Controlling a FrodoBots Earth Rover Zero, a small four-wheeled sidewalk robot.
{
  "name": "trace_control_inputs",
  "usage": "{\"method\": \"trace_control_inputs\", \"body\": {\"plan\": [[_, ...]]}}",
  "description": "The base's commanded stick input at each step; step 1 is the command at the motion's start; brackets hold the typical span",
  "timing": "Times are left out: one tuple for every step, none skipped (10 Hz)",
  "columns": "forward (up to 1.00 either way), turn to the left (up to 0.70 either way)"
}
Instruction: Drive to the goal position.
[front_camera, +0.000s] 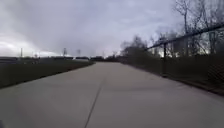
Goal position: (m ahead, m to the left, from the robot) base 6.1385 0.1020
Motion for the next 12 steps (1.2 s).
{"method": "trace_control_inputs", "body": {"plan": [[1.00, 0.00], [1.00, 0.00], [1.00, 0.00], [1.00, 0.00], [1.00, 0.00], [1.00, 0.00], [1.00, 0.00], [1.00, 0.00], [1.00, 0.00], [1.00, -0.03], [1.00, -0.04], [1.00, -0.04]]}}
